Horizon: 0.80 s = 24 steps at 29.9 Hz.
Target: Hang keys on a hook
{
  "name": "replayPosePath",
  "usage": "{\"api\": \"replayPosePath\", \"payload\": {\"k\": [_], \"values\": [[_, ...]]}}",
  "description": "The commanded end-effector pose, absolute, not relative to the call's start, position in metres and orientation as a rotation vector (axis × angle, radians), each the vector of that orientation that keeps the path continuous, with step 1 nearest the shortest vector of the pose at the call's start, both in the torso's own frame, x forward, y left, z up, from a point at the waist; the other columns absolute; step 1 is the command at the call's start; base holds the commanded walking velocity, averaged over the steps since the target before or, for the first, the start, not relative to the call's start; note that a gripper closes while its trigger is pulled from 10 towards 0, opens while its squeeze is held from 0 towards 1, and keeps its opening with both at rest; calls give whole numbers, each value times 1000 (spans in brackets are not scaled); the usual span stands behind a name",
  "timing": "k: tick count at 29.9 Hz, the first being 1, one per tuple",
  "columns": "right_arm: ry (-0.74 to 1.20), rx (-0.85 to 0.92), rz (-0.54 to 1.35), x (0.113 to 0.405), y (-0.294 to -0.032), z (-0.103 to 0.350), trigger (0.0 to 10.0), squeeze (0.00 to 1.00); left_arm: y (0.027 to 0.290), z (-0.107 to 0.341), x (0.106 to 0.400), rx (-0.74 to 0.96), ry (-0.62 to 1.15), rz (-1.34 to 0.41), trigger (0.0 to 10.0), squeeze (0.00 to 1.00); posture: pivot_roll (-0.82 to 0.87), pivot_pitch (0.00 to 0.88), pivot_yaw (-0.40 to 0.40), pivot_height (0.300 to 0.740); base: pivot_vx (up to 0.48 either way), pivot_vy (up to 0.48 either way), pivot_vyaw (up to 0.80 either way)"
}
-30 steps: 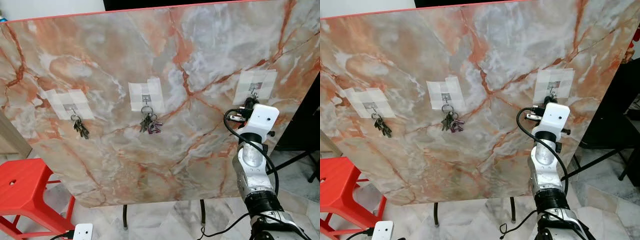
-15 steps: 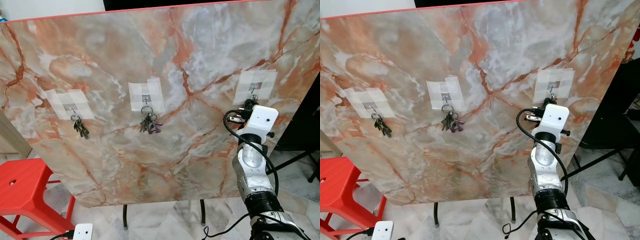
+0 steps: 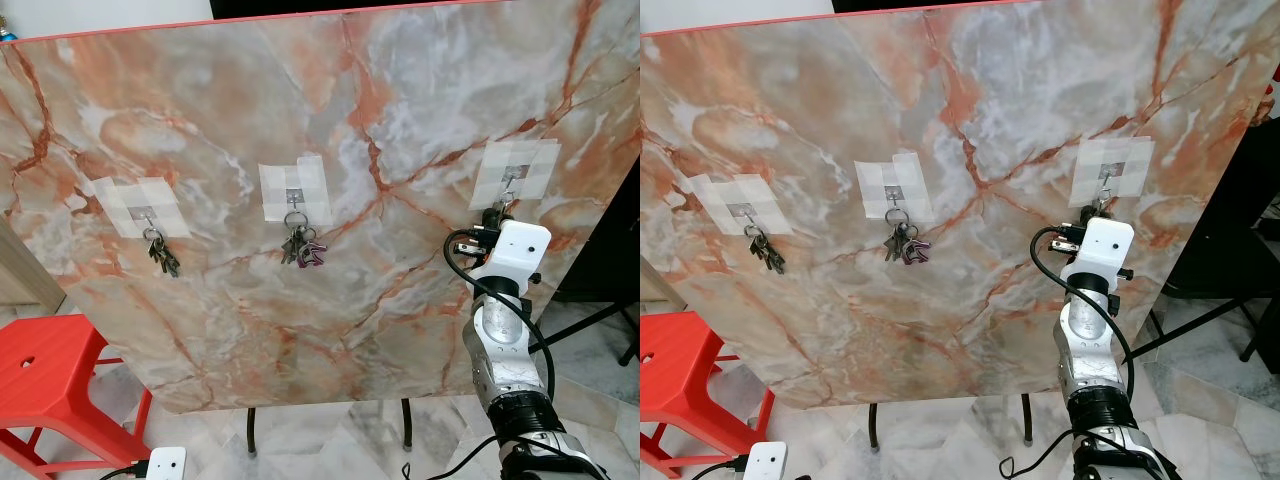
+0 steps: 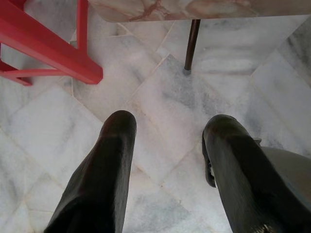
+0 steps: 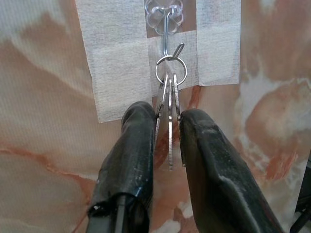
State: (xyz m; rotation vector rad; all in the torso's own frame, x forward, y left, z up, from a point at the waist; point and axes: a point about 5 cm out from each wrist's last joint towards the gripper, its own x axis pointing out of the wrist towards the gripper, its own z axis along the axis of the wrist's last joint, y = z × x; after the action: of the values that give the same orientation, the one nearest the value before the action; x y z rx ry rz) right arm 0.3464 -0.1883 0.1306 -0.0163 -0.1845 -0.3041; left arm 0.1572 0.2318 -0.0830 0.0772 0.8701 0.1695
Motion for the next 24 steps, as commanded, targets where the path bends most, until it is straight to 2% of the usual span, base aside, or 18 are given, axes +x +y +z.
{"api": "replayPosePath", "payload": {"k": [1,2,16,17,18,22,23,24], "values": [[-211,-6,-289,348,-184,138,10000,478,237,-84,152,107,890,174,10000,0,41,0,55,740,0,0,0],[-210,-7,-288,348,-184,137,10000,0,237,-84,152,107,889,174,10000,0,41,0,55,740,0,0,0],[-149,-33,-303,337,-188,119,10000,0,237,-84,151,108,890,174,10000,0,41,0,54,740,0,0,0],[-144,-30,-305,335,-189,117,10000,737,238,-84,151,109,890,173,10000,0,41,0,54,740,0,0,0],[-143,-29,-306,334,-190,116,10000,1000,238,-84,151,109,891,173,10000,0,40,0,54,740,0,0,0],[-143,-33,-310,335,-191,117,10000,1000,238,-84,151,110,891,172,10000,0,39,0,55,740,0,0,0],[-142,-34,-308,335,-191,117,10000,671,238,-84,151,109,891,172,10000,0,40,0,54,740,0,0,0],[-141,-36,-305,335,-191,117,10000,392,238,-84,151,110,892,172,10000,0,40,0,54,740,0,0,0]]}}
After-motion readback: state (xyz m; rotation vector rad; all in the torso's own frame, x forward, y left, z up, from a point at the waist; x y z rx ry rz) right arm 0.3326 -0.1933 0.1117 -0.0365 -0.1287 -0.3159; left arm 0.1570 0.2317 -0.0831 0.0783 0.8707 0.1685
